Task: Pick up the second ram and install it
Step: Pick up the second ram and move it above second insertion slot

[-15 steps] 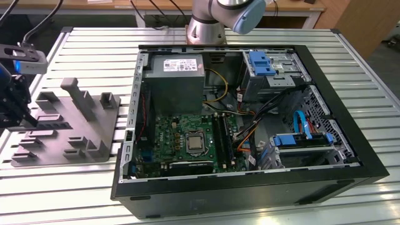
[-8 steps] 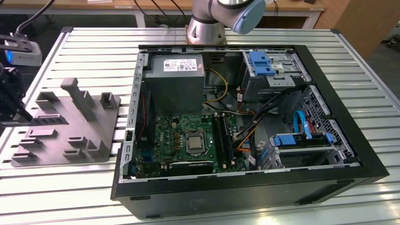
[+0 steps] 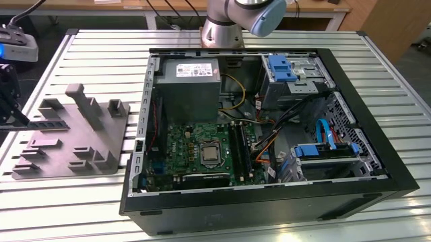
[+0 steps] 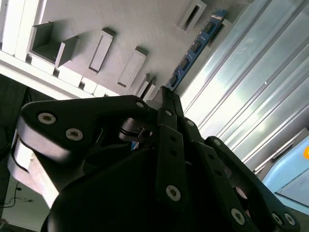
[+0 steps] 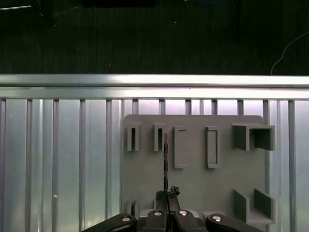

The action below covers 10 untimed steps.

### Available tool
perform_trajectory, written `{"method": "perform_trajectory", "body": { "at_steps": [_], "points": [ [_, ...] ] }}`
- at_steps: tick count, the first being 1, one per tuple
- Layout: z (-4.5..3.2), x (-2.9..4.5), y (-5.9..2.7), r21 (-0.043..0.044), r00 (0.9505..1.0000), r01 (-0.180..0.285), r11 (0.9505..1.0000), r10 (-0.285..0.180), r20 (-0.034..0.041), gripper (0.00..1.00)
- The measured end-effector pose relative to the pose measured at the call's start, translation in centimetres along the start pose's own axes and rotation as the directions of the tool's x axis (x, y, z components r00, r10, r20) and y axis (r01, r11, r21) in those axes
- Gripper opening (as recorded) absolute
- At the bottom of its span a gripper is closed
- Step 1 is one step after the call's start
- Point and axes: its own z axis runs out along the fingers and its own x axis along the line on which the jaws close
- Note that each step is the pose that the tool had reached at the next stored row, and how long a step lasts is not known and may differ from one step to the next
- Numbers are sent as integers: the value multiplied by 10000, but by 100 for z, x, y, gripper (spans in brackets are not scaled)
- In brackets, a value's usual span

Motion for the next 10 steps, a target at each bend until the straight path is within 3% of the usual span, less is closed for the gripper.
{"method": "perform_trajectory", "body": {
  "at_steps": [2,3,5,7,10],
  "points": [
    [-35,-1,0,1,10000,0,10000,0,1,11],
    [-136,-3,2,0,10000,0,10000,0,0,11],
    [-176,-4,2,1,10000,0,10000,0,1,11],
    [-298,-6,3,0,10000,0,10000,0,0,11],
    [-355,-8,4,1,10000,0,10000,0,0,11]
  ]
}}
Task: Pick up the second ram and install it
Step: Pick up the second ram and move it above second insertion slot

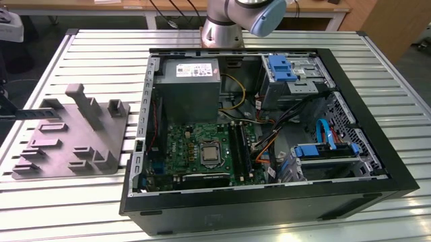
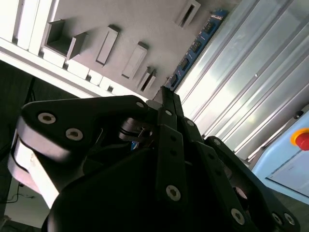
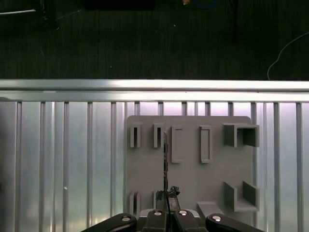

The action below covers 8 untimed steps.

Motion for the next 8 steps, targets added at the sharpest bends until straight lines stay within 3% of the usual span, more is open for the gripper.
{"method": "perform_trajectory", "body": {
  "at_steps": [8],
  "points": [
    [-135,-3,2,0,10000,0,10000,0,0,11]
  ]
}}
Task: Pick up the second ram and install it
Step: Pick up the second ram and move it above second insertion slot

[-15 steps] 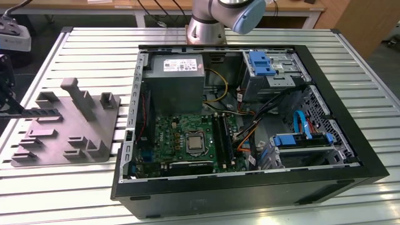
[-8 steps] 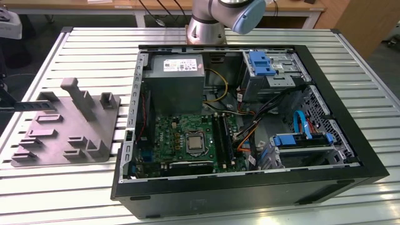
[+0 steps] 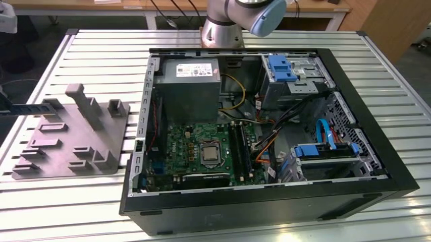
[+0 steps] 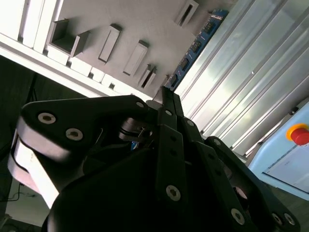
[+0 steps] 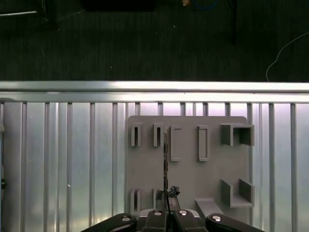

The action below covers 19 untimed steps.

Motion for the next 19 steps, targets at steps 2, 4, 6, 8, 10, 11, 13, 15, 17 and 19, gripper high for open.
{"method": "perform_trajectory", "body": {
  "at_steps": [2,4,6,8,10,11,13,15,17,19],
  "points": [
    [-39,-1,0,-1,10000,0,10000,0,0,11],
    [-80,-2,1,0,10000,0,10000,0,0,11],
    [-126,-3,1,0,10000,0,10000,0,0,11],
    [-176,-4,2,0,10000,1,10000,-1,0,11],
    [-226,-5,2,0,10000,0,10000,0,0,11],
    [-251,-5,3,-1,10000,0,10000,0,-1,11],
    [-298,-6,3,0,10000,0,10000,0,0,11],
    [-306,-6,3,2,10000,0,10000,0,2,11],
    [-307,-7,3,2,10000,0,10000,0,1,11],
    [-309,-7,3,-1,10000,0,10000,0,-1,11]
  ]
}}
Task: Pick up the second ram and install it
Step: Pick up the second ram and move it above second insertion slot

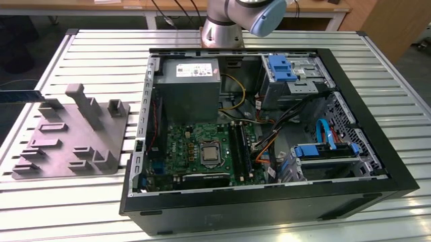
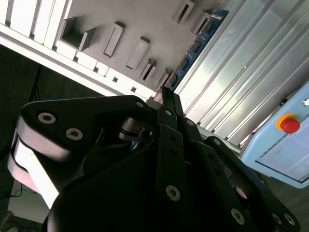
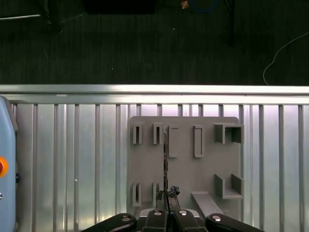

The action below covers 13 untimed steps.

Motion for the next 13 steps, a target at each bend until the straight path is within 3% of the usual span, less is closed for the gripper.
{"method": "perform_trajectory", "body": {
  "at_steps": [8,13],
  "points": [
    [-97,-2,1,0,10000,0,10000,0,0,11],
    [-101,-2,-21,1,10000,1,10000,-1,1,11]
  ]
}}
